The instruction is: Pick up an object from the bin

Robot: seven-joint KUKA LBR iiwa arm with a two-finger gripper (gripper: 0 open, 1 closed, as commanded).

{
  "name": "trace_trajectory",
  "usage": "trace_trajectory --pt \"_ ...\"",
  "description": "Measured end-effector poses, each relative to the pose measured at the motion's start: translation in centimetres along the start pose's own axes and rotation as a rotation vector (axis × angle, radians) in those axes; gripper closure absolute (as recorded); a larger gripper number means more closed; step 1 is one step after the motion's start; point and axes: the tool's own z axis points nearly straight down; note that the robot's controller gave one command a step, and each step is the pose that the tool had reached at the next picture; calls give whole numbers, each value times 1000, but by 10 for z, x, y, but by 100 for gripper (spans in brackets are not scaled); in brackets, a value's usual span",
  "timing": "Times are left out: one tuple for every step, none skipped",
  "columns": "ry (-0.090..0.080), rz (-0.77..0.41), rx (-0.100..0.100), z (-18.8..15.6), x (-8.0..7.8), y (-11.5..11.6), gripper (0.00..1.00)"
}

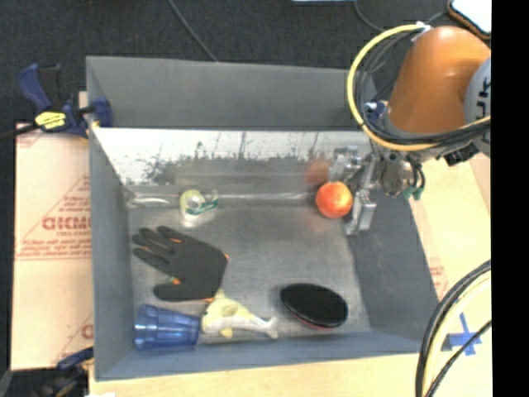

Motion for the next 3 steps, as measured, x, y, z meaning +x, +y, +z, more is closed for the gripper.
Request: trace_trajectory --pt "-8 -3 1 -5 -2 0 0" --pt "-15 141 -10 151 -26 -20 0" --pt "-18 -62 -13 151 -42 -39 0"
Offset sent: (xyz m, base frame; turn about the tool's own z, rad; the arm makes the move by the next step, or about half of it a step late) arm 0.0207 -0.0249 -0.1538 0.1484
